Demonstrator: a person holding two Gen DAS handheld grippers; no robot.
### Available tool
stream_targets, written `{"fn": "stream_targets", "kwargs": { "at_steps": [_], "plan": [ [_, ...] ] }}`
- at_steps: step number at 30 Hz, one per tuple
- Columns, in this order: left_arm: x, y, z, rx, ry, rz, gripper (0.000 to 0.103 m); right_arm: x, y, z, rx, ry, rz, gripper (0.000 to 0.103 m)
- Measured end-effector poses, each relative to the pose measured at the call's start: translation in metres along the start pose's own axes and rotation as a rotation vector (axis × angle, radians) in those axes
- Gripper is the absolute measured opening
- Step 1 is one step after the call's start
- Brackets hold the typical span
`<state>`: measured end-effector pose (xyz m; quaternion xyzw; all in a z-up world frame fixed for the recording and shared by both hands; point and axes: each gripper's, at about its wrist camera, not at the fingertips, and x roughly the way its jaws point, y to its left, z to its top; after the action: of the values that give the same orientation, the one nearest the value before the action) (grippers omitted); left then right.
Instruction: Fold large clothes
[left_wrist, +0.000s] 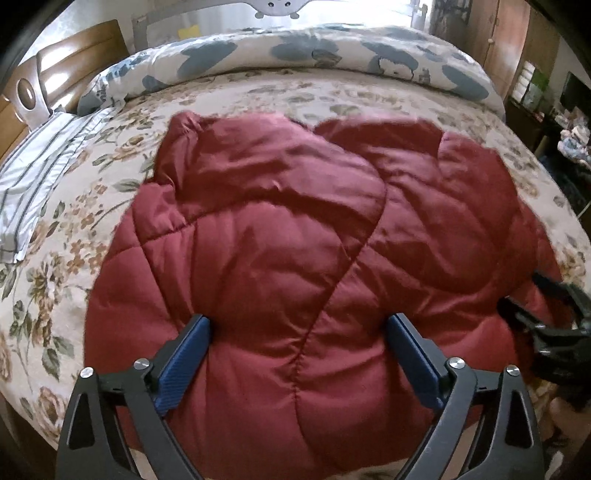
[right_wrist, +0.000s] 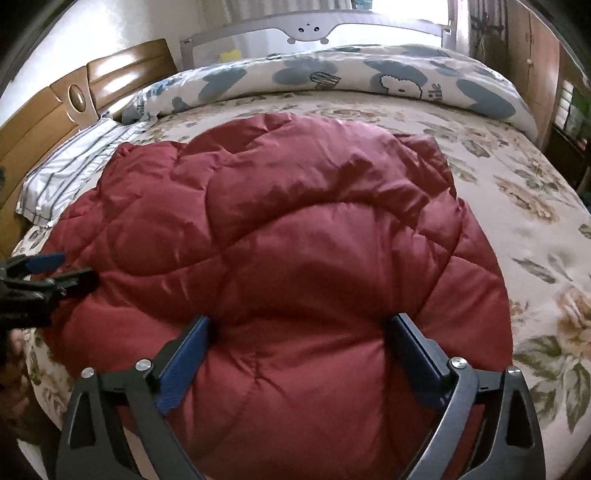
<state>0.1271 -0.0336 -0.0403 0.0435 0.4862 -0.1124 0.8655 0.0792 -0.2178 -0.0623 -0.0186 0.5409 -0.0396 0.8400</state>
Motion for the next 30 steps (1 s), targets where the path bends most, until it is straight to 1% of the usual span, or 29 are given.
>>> {"fn": "stream_targets", "kwargs": {
  "at_steps": [1, 5, 8, 10, 12, 14, 16, 18, 21, 22, 23, 25, 27, 29, 30],
  "plan": [
    [-0.005, 0.002, 0.001, -0.001, -0.009, 0.0, 0.09, 0.0, -0.001, 0.0, 0.006, 0.0, 0.002, 0.096],
    [-0.017, 0.016, -0.004, -0.004, -0.035, 0.007, 0.09, 0.002, -0.003, 0.001, 0.02, 0.0, 0.004, 0.096],
    [-0.002, 0.027, -0.012, -0.017, 0.005, 0.017, 0.092, 0.004, -0.004, 0.001, 0.028, -0.005, 0.004, 0.097],
    [0.009, 0.029, -0.012, -0.023, 0.008, 0.006, 0.095, 0.004, -0.004, 0.001, 0.032, -0.005, 0.004, 0.097],
    [0.021, 0.029, -0.012, -0.021, 0.006, 0.015, 0.098, 0.002, -0.005, 0.004, 0.047, 0.008, 0.007, 0.097],
    [0.025, 0.029, -0.01, -0.031, 0.011, 0.02, 0.098, -0.009, -0.005, 0.014, 0.065, 0.002, 0.014, 0.096],
    [0.026, 0.028, -0.008, -0.034, 0.008, 0.017, 0.098, -0.022, -0.002, 0.028, 0.058, -0.04, 0.045, 0.095],
    [0.026, 0.027, -0.007, -0.036, 0.009, 0.014, 0.098, -0.022, 0.001, 0.041, 0.049, -0.047, 0.069, 0.095],
    [0.026, 0.027, -0.007, -0.036, 0.009, 0.012, 0.098, 0.004, -0.001, 0.062, 0.059, 0.011, 0.119, 0.094],
    [0.025, 0.028, -0.006, -0.037, 0.009, 0.01, 0.098, 0.016, -0.006, 0.066, 0.071, 0.039, 0.105, 0.095],
    [0.025, 0.028, -0.006, -0.039, 0.008, 0.006, 0.098, 0.029, -0.011, 0.069, 0.08, 0.058, 0.071, 0.095],
    [0.024, 0.029, -0.007, -0.037, 0.006, 0.005, 0.098, 0.044, -0.025, 0.072, 0.107, 0.059, 0.044, 0.095],
    [0.024, 0.028, -0.006, -0.032, 0.007, 0.01, 0.098, 0.054, -0.043, 0.074, 0.191, 0.072, 0.062, 0.095],
    [0.021, 0.029, -0.003, -0.039, 0.002, 0.008, 0.097, 0.056, -0.053, 0.076, 0.23, 0.073, 0.041, 0.095],
    [0.018, 0.031, 0.004, -0.051, -0.012, -0.001, 0.096, 0.057, -0.054, 0.075, 0.239, 0.075, 0.043, 0.095]
  ]
}}
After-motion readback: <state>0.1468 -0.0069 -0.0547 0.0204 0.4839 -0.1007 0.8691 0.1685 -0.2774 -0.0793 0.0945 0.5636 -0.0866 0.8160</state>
